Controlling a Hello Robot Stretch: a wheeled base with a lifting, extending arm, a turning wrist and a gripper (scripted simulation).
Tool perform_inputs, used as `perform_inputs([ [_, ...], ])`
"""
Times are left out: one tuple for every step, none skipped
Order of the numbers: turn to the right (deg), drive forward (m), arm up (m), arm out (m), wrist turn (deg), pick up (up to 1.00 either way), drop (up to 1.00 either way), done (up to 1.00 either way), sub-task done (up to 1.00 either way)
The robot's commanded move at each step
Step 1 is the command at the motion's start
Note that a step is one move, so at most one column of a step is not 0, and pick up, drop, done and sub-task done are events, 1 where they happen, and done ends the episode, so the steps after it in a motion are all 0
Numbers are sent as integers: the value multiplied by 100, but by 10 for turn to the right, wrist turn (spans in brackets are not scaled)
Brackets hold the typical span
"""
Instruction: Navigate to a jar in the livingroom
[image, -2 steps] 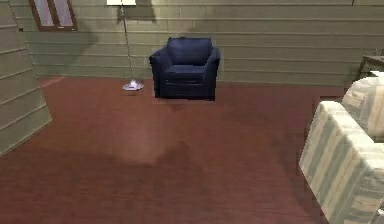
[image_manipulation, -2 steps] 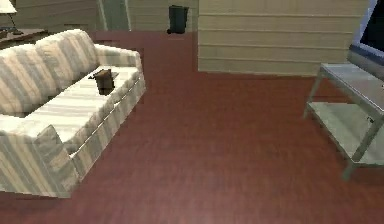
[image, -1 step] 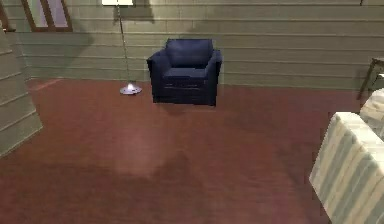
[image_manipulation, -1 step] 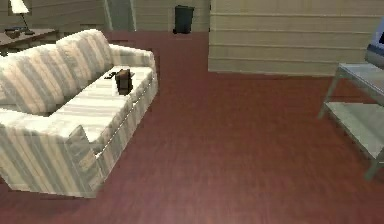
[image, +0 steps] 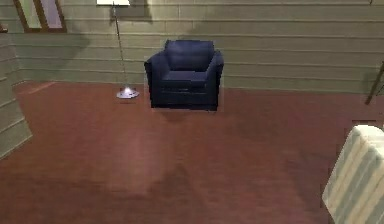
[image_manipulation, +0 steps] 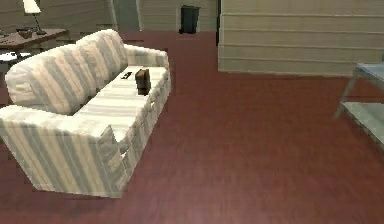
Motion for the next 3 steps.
perform_inputs([
  [180, 0, 0, 0, 0, 0, 0, 0, 0],
  [0, 100, 0, 0, 0, 0, 0, 0, 0],
  [0, 55, 0, 0, 0, 0, 0, 0, 0],
])
